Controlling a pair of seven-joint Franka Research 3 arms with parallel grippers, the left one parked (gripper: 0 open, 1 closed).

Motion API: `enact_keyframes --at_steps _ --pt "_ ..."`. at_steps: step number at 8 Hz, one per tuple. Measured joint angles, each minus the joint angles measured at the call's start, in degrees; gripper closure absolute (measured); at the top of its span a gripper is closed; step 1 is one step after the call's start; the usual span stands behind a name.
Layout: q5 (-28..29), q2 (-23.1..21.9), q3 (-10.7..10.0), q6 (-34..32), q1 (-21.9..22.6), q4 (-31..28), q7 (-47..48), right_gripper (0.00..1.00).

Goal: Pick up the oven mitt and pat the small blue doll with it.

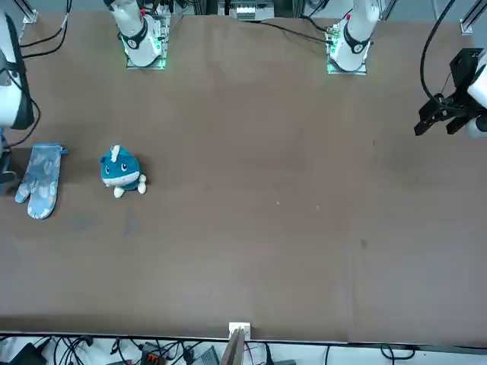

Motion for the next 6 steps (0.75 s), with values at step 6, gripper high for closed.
enact_keyframes --at_steps 6 --pt "-0.06 3.46 0.81 -0.47 5.72 -5.50 6.55 0.75"
